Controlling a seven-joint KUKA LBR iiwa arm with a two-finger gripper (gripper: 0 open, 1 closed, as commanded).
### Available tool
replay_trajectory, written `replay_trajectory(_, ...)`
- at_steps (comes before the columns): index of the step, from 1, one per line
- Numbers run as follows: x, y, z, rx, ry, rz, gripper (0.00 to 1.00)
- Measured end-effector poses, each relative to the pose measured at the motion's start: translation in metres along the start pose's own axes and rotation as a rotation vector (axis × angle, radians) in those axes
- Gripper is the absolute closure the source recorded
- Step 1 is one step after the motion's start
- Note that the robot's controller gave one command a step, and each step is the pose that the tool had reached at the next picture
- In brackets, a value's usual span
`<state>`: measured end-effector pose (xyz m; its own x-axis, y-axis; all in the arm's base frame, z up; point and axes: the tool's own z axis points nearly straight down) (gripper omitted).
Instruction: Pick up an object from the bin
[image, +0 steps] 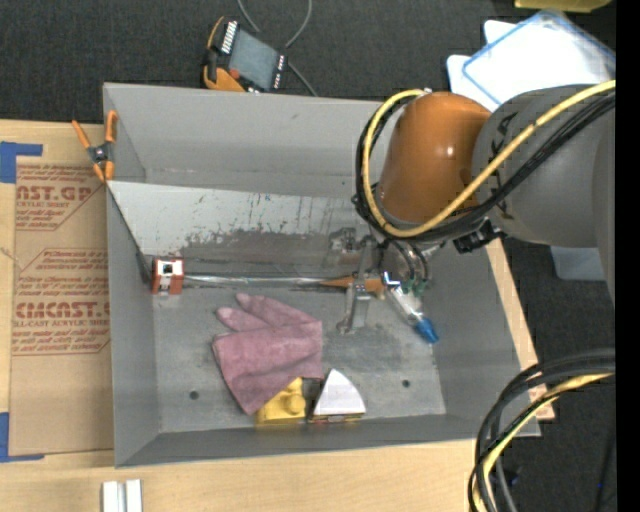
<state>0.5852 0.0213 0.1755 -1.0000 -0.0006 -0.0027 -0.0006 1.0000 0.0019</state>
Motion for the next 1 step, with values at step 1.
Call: replay_trajectory(1, 0.0175, 0.0361, 0.0628, -0.002, 0.005, -0.01, 0.0)
